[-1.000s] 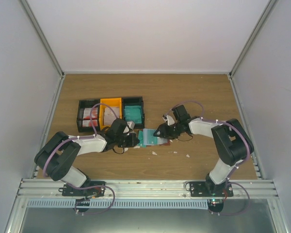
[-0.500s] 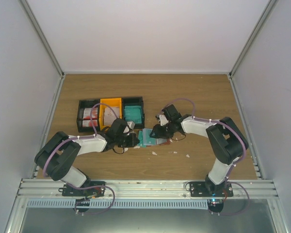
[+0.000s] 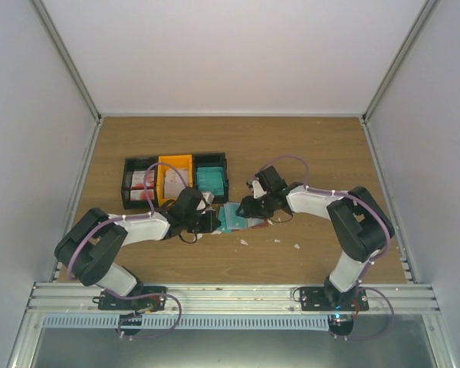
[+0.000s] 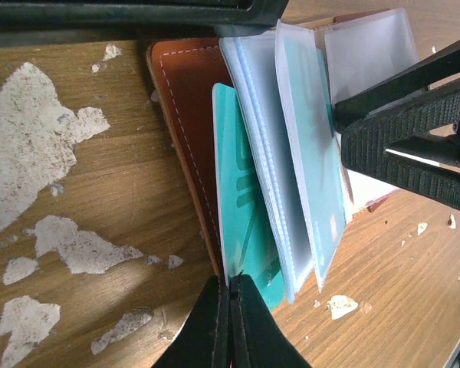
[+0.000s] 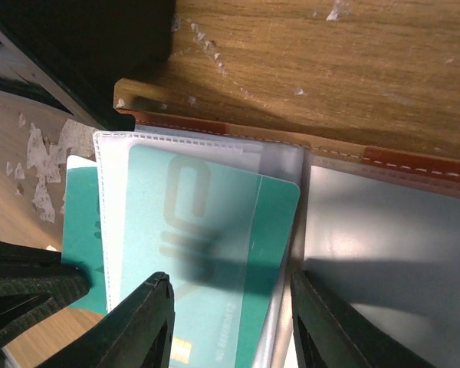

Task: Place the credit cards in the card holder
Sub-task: Insert the credit card into the card holder.

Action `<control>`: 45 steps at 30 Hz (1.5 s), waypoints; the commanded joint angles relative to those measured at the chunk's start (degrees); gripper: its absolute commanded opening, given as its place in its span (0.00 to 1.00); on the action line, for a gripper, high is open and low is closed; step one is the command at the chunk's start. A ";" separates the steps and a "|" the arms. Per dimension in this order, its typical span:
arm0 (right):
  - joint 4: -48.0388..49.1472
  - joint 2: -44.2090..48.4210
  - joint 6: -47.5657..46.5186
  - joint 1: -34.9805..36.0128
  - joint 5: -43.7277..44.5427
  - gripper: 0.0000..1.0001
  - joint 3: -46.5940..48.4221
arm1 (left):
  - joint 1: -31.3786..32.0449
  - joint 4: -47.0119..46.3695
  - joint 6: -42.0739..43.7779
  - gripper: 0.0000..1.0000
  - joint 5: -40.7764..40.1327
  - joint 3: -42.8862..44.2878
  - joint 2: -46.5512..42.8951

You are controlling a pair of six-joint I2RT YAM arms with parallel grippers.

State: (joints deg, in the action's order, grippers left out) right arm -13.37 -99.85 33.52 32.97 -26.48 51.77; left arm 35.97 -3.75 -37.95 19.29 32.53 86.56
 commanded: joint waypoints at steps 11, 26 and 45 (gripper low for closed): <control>-4.22 4.03 -0.19 1.22 7.44 0.50 0.21 | 0.60 12.46 1.28 0.00 -7.99 0.47 -12.88; -1.66 0.50 -0.58 2.03 3.25 0.50 1.27 | 0.51 5.79 0.46 0.00 -3.05 1.87 -4.64; -2.90 2.12 -2.93 4.39 5.14 0.44 2.91 | 0.52 6.31 4.47 0.00 -0.41 4.51 0.16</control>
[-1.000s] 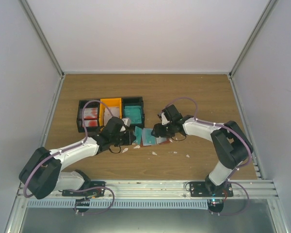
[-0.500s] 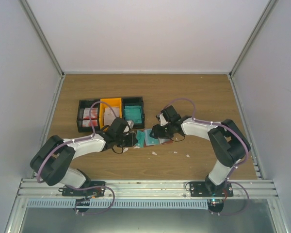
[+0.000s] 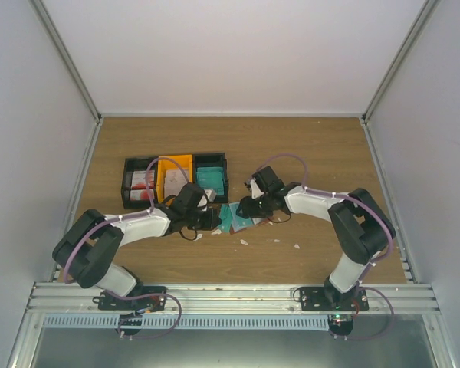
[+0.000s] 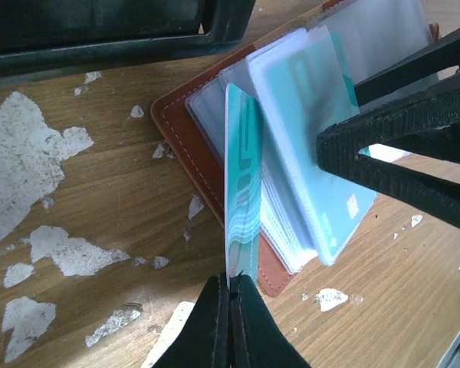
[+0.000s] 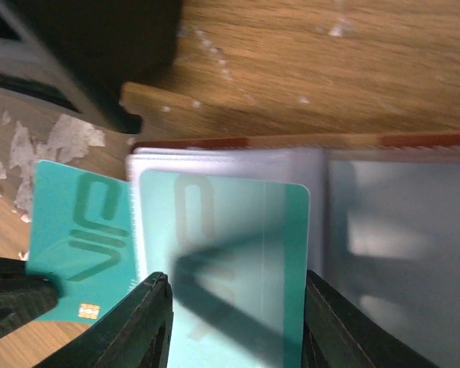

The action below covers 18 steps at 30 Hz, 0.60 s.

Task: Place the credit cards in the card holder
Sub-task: Insert the credit card into the card holder.

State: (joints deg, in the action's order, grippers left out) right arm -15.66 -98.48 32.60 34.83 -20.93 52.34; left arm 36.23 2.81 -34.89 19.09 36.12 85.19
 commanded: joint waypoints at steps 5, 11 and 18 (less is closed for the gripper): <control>-2.30 0.46 -4.20 4.02 0.85 0.44 3.70 | 0.29 -0.07 1.44 0.00 -0.15 1.32 1.99; -6.35 -1.76 -5.12 5.14 5.21 0.47 6.68 | 0.30 0.93 1.61 0.00 -0.94 1.44 1.80; -10.10 5.19 -3.38 4.39 14.71 0.56 7.60 | 0.29 5.59 0.94 0.00 -6.57 1.12 -3.42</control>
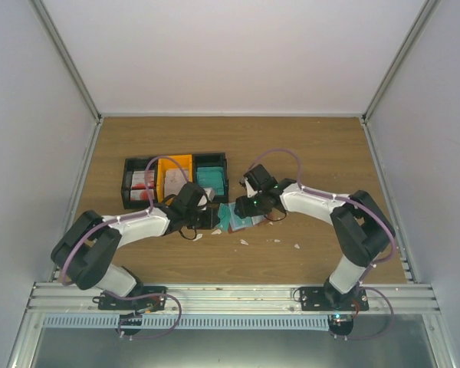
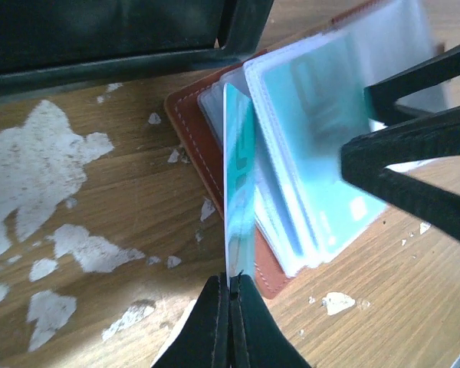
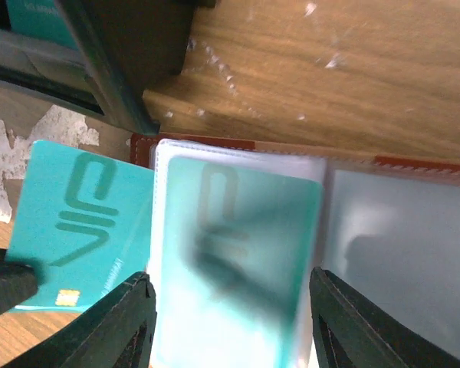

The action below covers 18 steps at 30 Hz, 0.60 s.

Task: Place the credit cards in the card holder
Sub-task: Insert the credit card into the card holder.

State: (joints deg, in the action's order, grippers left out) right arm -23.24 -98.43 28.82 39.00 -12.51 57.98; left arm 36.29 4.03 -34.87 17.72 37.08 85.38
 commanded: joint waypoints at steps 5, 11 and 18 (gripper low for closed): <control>-3.77 10.86 0.53 -2.17 12.36 0.59 0.37 | 0.21 8.36 0.78 0.00 -9.10 -0.68 -12.33; -3.41 12.87 -1.67 -6.79 11.76 0.60 -4.89 | 0.18 9.63 -1.01 0.00 -15.06 -1.91 -23.70; -3.71 12.24 -5.11 -7.28 4.33 0.59 -8.54 | 0.18 6.22 -3.39 0.00 -15.85 -3.74 -33.80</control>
State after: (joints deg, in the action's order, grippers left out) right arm -26.52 -86.17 26.48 31.75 -3.99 50.98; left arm 36.29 13.45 -36.67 4.27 34.76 55.70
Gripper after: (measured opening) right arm 0.595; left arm 0.018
